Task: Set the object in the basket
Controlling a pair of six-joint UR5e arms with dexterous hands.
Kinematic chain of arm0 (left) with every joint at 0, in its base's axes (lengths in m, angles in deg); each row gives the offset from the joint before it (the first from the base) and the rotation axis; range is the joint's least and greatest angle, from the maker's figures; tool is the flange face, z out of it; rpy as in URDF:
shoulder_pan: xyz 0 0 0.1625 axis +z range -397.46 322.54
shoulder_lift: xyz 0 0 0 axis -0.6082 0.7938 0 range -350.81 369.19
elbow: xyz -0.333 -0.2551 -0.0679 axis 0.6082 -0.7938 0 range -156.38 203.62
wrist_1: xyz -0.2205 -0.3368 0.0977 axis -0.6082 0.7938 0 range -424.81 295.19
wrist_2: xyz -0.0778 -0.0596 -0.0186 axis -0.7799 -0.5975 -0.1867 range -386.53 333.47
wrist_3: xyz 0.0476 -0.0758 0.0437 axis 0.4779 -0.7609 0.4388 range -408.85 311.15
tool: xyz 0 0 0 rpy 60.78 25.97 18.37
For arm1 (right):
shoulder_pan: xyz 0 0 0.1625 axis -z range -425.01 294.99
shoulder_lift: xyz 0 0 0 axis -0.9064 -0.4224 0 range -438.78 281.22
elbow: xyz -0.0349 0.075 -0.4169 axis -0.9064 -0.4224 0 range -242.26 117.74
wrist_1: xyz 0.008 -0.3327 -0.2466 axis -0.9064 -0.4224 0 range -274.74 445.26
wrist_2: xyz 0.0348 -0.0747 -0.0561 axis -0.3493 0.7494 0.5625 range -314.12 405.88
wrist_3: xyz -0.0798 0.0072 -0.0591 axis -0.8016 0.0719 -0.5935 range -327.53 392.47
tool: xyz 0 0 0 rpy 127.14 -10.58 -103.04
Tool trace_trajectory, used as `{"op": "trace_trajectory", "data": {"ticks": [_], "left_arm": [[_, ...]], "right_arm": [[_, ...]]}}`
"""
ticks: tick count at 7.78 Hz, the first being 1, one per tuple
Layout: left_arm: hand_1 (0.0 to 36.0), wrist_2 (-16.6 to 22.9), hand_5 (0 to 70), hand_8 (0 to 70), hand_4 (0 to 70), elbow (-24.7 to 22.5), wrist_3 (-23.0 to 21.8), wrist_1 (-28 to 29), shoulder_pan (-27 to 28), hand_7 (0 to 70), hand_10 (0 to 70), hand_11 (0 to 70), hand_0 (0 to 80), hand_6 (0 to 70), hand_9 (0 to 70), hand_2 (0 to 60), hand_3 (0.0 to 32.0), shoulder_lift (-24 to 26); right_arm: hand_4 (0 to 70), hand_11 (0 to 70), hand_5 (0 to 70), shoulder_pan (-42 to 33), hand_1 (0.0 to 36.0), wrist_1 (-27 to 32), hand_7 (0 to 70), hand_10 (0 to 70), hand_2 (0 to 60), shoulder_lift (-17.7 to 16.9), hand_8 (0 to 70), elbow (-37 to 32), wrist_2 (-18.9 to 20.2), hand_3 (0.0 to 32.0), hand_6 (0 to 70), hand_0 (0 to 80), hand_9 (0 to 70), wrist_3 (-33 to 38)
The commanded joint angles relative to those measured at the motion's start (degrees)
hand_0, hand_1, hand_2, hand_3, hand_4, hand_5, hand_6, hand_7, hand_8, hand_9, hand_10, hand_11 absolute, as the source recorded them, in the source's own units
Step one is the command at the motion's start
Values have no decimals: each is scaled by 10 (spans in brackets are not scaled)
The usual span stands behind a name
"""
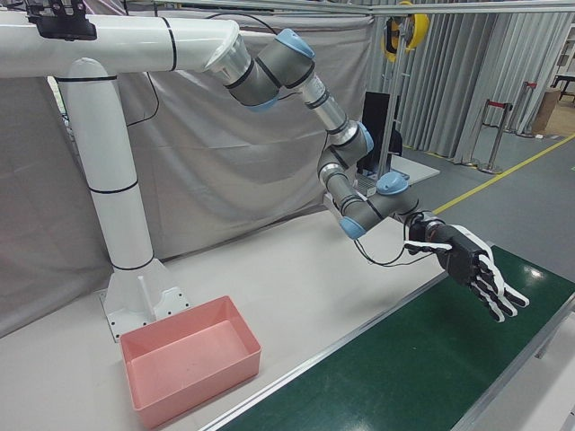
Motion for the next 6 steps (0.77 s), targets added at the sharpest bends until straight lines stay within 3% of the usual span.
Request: {"op": "trace_trajectory", "data": {"ticks": [1,6], "left_arm": [[38,0,142,39,119,-5,1,-6,0,0,53,91,590,9,46,0,10,-1],[41,-1,150,42,120,-5,3,-9,2,2,55,94,584,12,51,0,8,5]], "right_arm": [[0,0,0,0,0,-1,0,0,0,0,0,0,0,0,0,0,0,0],[0,0,0,0,0,-1,0,0,0,0,0,-1,0,0,0,0,0,0]]}}
